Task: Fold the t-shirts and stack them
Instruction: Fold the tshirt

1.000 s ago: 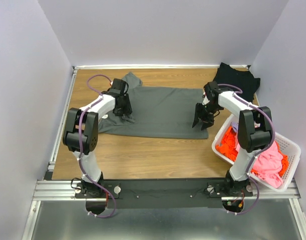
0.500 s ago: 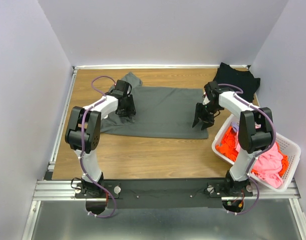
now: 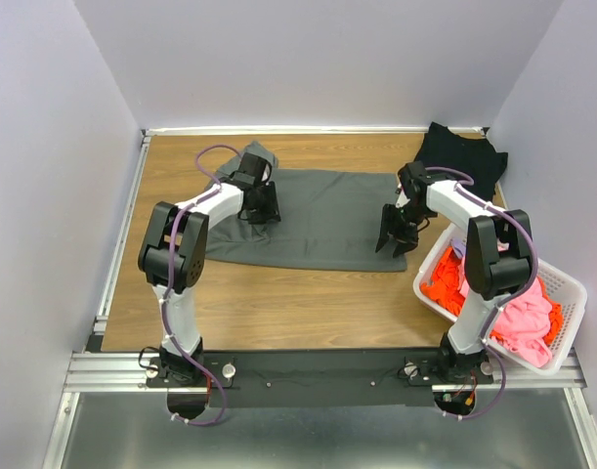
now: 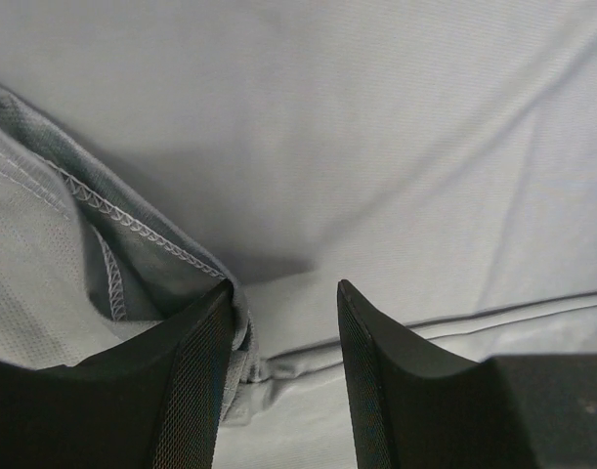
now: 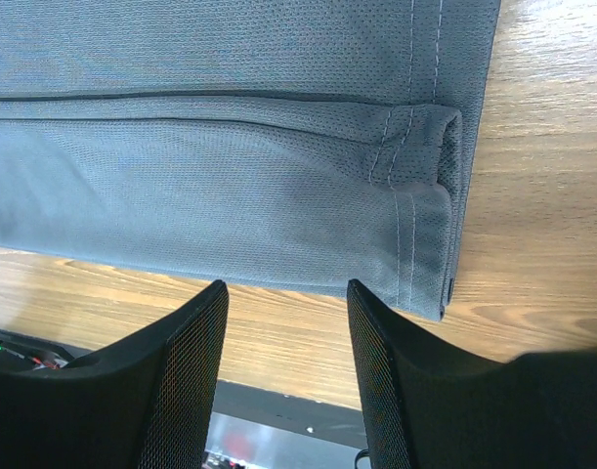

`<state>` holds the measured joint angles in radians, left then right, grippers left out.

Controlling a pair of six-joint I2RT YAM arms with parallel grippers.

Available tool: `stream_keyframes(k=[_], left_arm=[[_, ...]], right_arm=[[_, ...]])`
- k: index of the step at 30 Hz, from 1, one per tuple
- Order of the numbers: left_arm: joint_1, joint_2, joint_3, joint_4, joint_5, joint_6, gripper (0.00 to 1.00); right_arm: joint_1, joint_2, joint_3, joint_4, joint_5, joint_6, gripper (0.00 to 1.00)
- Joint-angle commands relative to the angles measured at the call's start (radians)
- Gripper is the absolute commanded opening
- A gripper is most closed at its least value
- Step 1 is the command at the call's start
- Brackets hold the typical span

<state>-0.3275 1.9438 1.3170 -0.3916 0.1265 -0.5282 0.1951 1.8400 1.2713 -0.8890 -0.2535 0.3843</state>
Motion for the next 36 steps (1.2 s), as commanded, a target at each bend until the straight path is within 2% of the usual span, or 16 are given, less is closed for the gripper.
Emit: stream_keyframes(k=[1, 11, 22, 28, 36], left_arm=[[-0.024, 0.029, 0.063, -0.021, 0.035, -0.021, 0.53], [-0.035, 0.038, 0.134, -0.098, 0.015, -0.012, 0.52], [-0.025, -0.045, 0.212, -0.102, 0.019, -0.024, 0.53], [0.062, -0.155, 0.114, -0.070, -0.065, -0.033, 0.53], [0.119, -0.209, -0.129, 0.025, -0.103, -0.026, 0.53]], right_arm=[[-0.002, -0.024, -0.007, -0.013, -0.006, 0.007, 0.59], [0.000, -0.013, 0.008, -0.014, -0.004, 0.010, 0.59], [-0.002, -0.027, 0.031, -0.015, 0.010, 0.010, 0.59], [-0.002, -0.042, 0.103, -0.013, 0.039, -0.005, 0.59], [-0.002, 0.053, 0.180, 0.048, 0.045, 0.001, 0.60]])
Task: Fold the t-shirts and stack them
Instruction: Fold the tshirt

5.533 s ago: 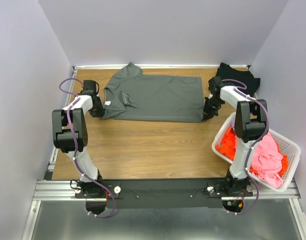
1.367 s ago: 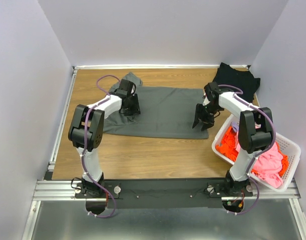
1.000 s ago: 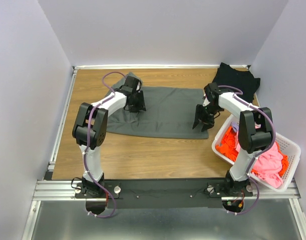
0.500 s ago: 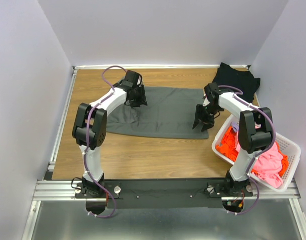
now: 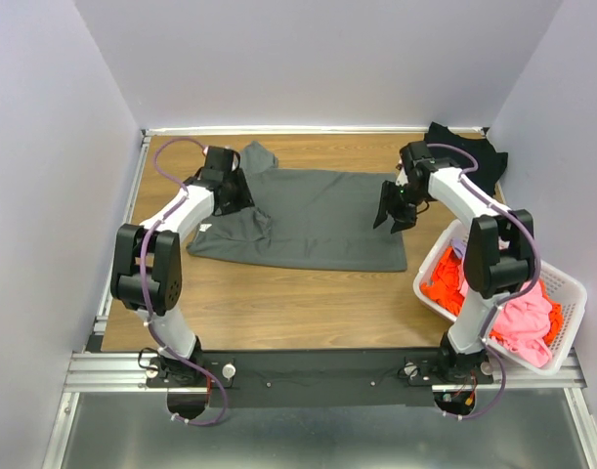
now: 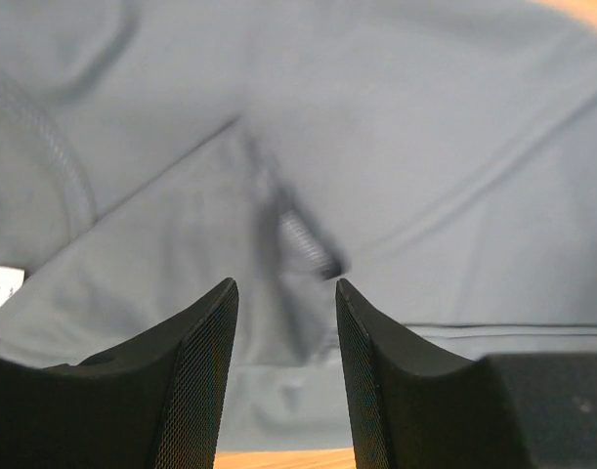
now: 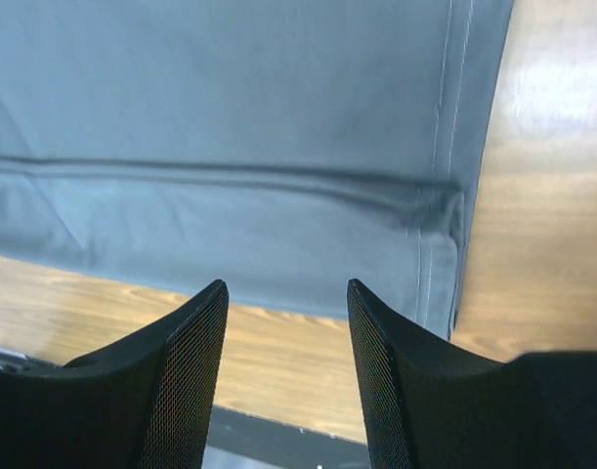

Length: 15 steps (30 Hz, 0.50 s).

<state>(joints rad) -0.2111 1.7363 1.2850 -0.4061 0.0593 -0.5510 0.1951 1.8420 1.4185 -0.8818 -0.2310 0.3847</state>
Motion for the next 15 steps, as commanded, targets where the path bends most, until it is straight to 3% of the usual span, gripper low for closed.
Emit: stream_keyframes(k=[1, 8, 15], left_arm=[[0.007, 0.003, -0.114, 0.052, -0.026, -0.003, 0.53], [0.012, 0.052, -0.194, 0.167, 0.014, -0.007, 0.52], [0.024, 0.045, -0.262, 0.161, -0.036, -0.001, 0.52]], right_arm=[[-0.002, 0.062, 0.036, 0.052, 0.022, 0.000, 0.60], [-0.002, 0.118, 0.004, 0.127, 0.038, -0.012, 0.60], [-0.002, 0.137, -0.098, 0.142, 0.056, -0.013, 0.59]])
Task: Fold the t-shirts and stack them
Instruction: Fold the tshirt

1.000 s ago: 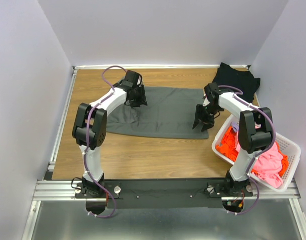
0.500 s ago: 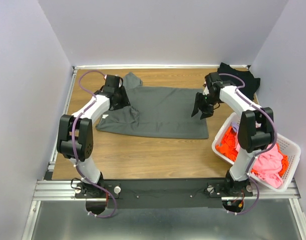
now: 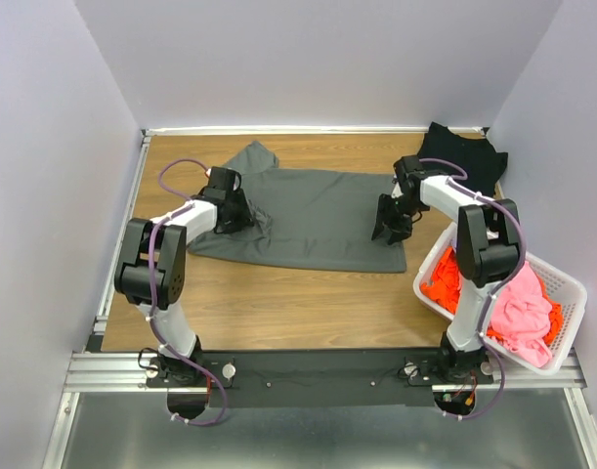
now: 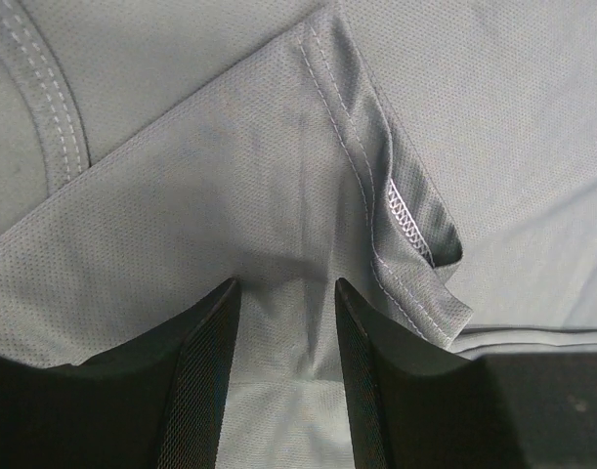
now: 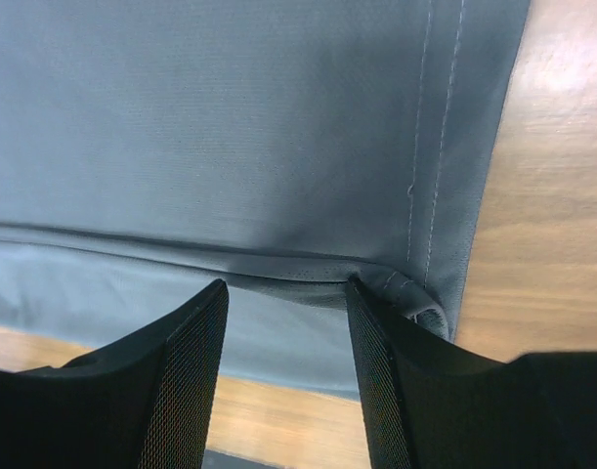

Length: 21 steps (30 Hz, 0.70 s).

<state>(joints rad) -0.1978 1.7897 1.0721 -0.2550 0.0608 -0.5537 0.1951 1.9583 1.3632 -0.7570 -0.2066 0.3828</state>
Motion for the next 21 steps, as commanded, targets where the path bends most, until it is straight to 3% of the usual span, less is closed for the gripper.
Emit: stream_keyframes(k=[1, 21], left_arm=[[0.014, -0.012, -0.055, 0.002, -0.039, 0.005, 0.52], [0.040, -0.211, -0.264, -0.125, -0.049, -0.029, 0.50]], right_arm=[[-0.002, 0.024, -0.062, 0.016, 0.026, -0.015, 0.59], [0.013, -0.087, -0.251, -0.120, -0.070, -0.031, 0.60]])
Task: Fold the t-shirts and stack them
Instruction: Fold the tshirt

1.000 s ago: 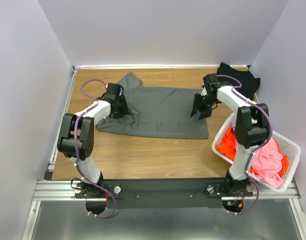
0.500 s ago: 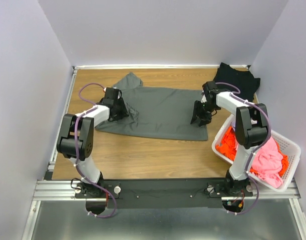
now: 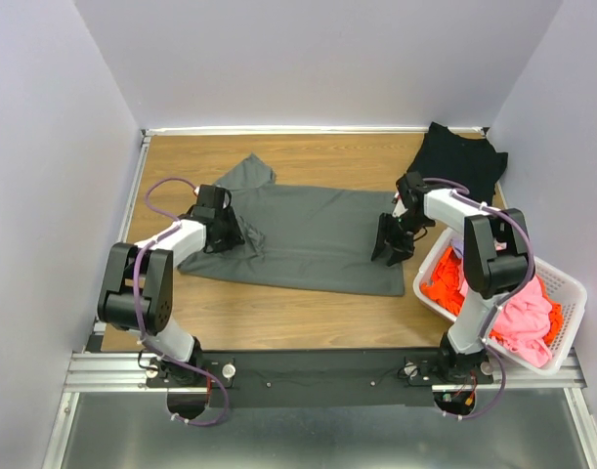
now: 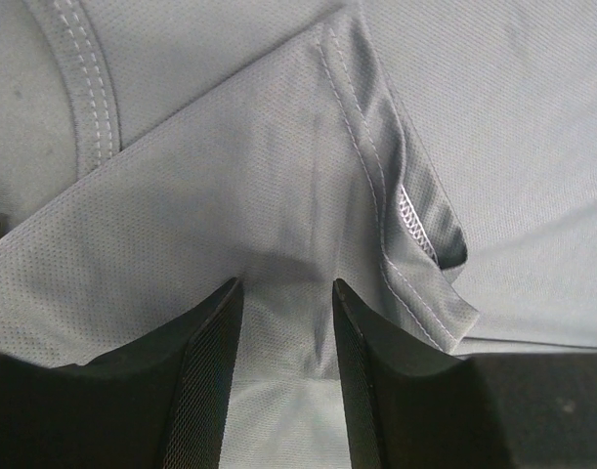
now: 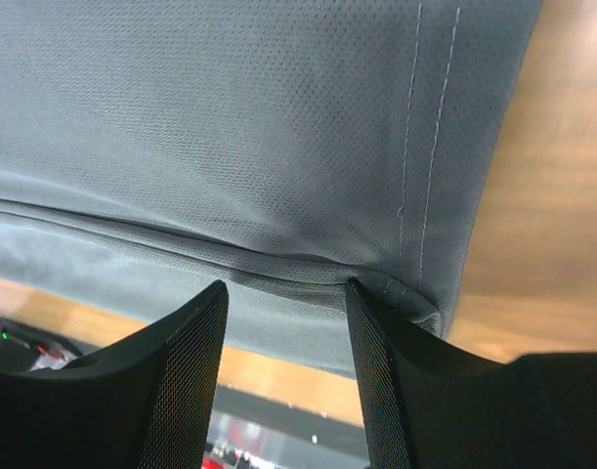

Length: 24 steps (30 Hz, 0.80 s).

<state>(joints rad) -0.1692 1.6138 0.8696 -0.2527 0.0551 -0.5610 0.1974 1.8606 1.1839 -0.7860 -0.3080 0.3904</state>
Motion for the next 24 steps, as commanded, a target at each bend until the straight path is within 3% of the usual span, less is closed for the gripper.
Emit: stream_keyframes(k=[1, 13, 17, 24], left_arm=[[0.011, -0.048, -0.069, -0.132, -0.041, -0.028, 0.50], [0.011, -0.218, -0.146, -0.217, -0.040, -0.074, 0.49], [0.011, -0.250, -0.061, -0.279, -0.078, -0.060, 0.52], [0.011, -0.143, 0.295, -0.315, -0.176, 0.001, 0.57]], right_arm=[[0.014, -0.001, -0.076, -0.093, 0.030, -0.041, 0.60], [0.030, -0.046, -0.072, -0.117, 0.015, -0.033, 0.60], [0.028, -0.081, 0.038, -0.150, 0.065, 0.002, 0.60], [0.020, -0.060, 0.313, -0.206, 0.205, 0.033, 0.61]])
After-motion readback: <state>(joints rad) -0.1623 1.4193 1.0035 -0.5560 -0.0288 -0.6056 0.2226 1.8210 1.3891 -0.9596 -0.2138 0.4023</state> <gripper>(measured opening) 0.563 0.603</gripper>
